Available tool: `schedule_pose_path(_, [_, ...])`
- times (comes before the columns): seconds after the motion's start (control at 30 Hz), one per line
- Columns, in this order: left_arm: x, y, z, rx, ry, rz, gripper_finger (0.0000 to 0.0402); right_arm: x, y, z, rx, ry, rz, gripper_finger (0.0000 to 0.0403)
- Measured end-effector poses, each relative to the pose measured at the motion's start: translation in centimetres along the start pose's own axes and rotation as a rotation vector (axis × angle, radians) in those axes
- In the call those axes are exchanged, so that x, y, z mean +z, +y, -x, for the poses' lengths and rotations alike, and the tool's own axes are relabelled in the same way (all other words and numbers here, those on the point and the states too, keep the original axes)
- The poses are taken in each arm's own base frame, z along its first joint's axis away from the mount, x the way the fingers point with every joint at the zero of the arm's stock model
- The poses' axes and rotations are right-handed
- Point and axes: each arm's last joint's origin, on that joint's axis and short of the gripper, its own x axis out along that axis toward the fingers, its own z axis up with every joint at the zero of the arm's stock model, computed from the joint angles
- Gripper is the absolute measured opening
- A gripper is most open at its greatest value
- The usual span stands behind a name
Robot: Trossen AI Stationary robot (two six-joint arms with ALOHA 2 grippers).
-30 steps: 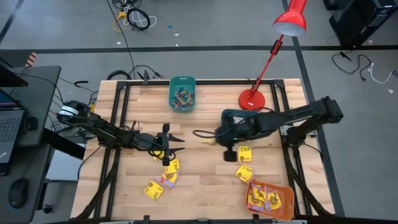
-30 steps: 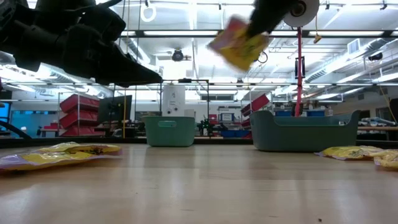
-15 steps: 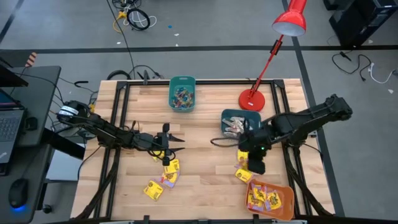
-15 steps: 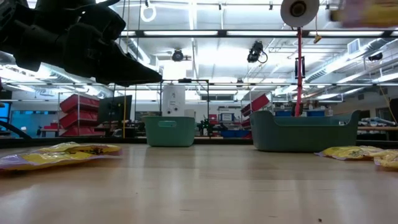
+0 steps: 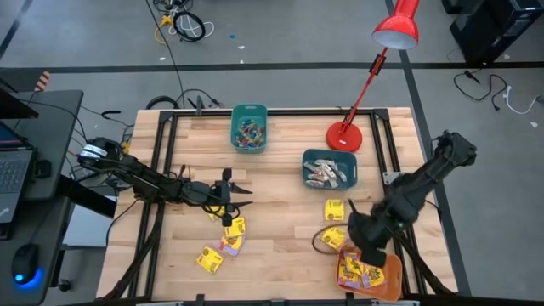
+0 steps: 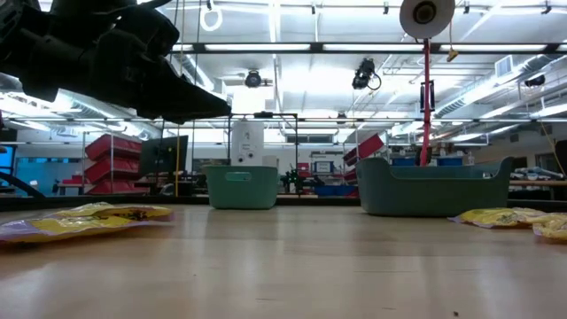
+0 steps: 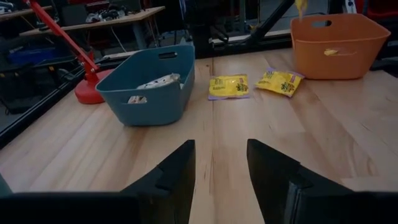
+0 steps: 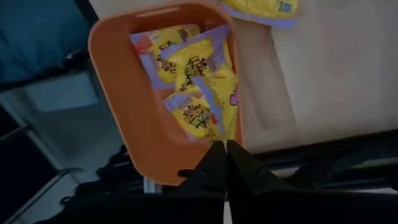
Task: Sort candy
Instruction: Put the yellow candy bag into the orange bin
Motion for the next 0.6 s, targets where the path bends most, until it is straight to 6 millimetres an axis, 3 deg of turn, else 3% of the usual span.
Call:
schedule_pose_path(0.27, [0.0,0.0,0.0,0.000,-0.003,0.001,0.0147,-1.6,3.3,-4.0,-0.073,-0.083,0.075,0.0000])
schedule_pose_path(0.6, [0.0,0.0,0.0,0.000,-0.003,0.009,0.0147,-2.7,6.4,-9.3,-0.075,-0.034,0.089,0.0000])
